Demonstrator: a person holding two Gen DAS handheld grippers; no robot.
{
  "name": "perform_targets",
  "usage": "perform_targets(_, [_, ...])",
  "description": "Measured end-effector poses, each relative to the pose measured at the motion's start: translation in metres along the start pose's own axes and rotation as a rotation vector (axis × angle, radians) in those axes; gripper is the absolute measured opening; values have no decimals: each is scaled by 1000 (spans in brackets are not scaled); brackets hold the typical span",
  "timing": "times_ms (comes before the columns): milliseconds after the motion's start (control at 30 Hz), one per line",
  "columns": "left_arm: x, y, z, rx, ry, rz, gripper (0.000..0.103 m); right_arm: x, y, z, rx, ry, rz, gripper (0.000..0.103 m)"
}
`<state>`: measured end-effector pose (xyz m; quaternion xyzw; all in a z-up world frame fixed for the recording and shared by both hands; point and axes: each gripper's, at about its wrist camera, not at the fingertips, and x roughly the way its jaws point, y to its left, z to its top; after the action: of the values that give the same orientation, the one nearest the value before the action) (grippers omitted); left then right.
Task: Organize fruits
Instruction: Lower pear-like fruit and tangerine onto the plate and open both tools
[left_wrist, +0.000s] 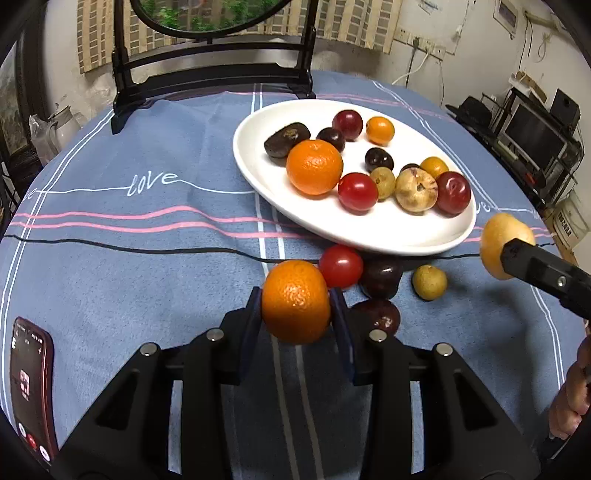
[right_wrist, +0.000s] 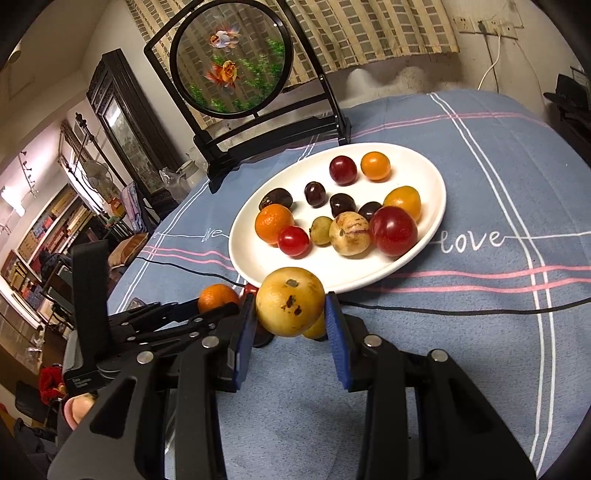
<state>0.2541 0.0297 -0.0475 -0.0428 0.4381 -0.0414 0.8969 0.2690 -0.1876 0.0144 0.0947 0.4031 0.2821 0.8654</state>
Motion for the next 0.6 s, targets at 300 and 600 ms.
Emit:
perform_targets(300, [-36, 3, -2, -38, -129, -53, 37, -10, 11, 1, -92, -84, -43, 37])
perform_targets(600, [-15, -17, 69, -33, -199, -33, 37, 19, -10, 40, -117, -164, -145, 37])
